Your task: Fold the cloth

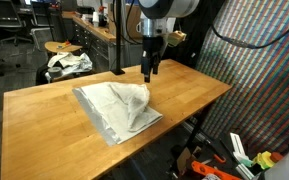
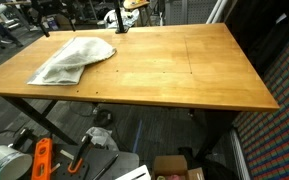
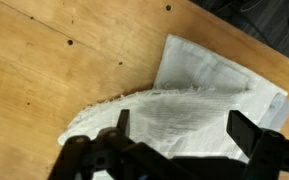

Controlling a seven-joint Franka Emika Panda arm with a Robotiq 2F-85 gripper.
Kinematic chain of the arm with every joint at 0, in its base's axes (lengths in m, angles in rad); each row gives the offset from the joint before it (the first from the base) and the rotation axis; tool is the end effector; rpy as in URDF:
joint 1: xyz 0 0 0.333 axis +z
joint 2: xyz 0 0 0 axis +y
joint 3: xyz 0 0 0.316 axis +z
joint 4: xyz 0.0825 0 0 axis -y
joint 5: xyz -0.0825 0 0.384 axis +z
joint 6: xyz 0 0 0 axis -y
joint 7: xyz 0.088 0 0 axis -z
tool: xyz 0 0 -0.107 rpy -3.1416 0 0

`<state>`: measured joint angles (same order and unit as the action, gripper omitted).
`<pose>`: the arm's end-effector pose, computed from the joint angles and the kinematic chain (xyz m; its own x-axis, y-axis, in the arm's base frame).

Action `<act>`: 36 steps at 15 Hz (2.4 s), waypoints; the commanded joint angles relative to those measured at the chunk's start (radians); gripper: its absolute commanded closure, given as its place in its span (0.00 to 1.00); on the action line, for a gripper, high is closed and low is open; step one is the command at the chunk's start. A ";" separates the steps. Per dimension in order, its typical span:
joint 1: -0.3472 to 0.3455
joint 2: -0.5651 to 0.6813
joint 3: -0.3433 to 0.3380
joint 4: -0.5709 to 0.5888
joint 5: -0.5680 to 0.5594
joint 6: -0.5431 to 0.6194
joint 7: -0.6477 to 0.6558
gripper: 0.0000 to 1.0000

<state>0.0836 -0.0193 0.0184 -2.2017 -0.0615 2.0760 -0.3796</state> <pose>0.5120 0.0493 0.3819 0.8648 0.4880 -0.1181 0.4922 -0.8704 0.0074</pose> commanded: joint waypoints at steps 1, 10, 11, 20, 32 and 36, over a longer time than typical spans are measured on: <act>-0.052 0.187 -0.021 0.191 0.043 -0.013 -0.039 0.00; -0.188 0.512 -0.016 0.450 0.185 0.004 0.012 0.00; -0.196 0.539 -0.014 0.474 0.192 0.002 0.020 0.00; -0.200 0.679 0.000 0.594 0.195 0.028 0.137 0.27; -0.211 0.666 0.041 0.585 0.233 0.015 0.123 0.93; -0.175 0.603 0.051 0.555 0.207 -0.042 0.161 0.89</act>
<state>-0.1122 0.6472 0.0628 -1.6218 0.1449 2.0844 -0.2376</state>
